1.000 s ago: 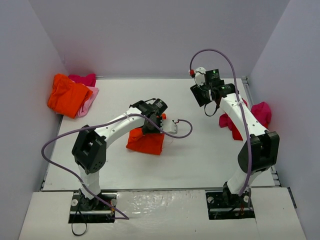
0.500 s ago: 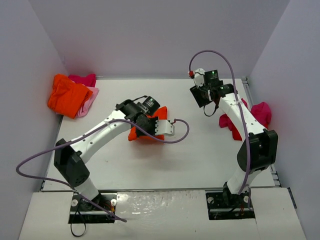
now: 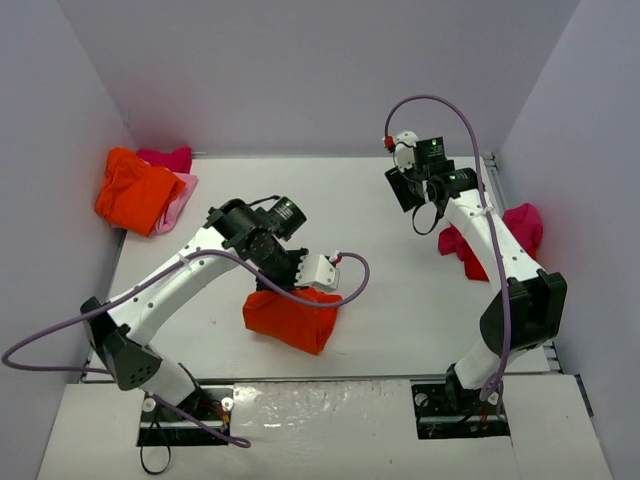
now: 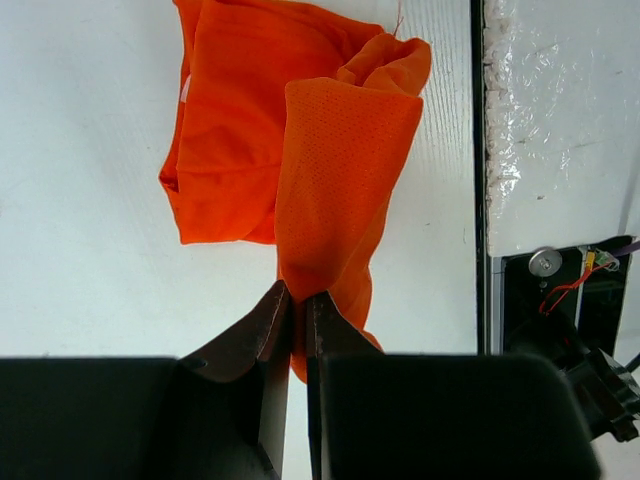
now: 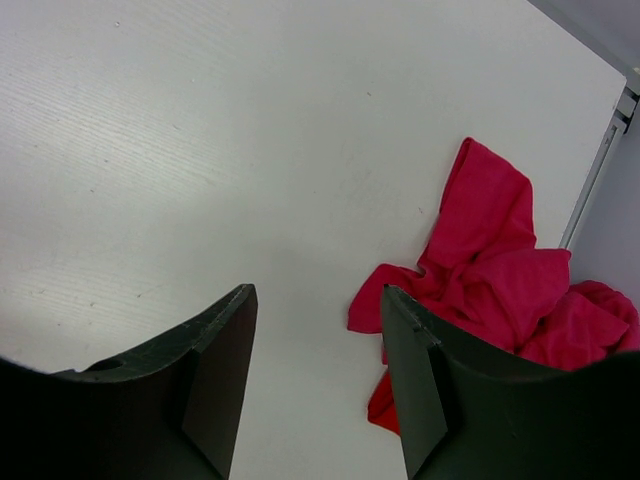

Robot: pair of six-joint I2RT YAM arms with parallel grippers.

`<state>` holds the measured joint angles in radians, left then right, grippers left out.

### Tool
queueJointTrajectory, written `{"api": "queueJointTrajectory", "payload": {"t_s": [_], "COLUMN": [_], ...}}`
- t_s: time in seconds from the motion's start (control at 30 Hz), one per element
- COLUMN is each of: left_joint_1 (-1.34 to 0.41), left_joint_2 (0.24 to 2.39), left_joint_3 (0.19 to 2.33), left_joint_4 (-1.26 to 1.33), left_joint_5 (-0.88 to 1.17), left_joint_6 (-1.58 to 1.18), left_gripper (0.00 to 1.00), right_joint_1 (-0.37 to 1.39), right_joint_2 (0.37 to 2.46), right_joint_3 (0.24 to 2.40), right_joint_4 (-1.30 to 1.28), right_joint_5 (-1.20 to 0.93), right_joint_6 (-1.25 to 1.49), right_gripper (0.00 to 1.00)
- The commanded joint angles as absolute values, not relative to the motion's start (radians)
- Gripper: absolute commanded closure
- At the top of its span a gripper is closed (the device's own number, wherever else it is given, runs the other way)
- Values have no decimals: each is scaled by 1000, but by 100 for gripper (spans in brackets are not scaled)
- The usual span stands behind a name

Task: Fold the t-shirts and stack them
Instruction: Fold the tshirt

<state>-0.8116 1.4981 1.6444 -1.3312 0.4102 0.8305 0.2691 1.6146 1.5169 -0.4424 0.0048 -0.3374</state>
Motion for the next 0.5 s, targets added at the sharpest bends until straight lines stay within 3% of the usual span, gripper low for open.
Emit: {"api": "queueJointTrajectory", "payload": {"t_s": [0.0,0.17,0.47], "left_joint_1": [-808,-819,-853], "left_joint_2": [1598,1712,1684], "left_joint_3": [1692,1753,1664], "left_joint_4": [-1330,-1368,-1382], "left_joint_5": [406,465,457], "left_joint_6": [889,924,937], "left_gripper": [100,100,100], "right_joint_1": [273,273,272], "right_joint_2": [1619,1637,1635], "right_joint_3": [1550,1531,1498], "right_joint_4": [-430,-428,-422], "right_joint_5": [26,28,34], "right_joint_6": [-330,-348,-348], "right_gripper": [50,50,50]}}
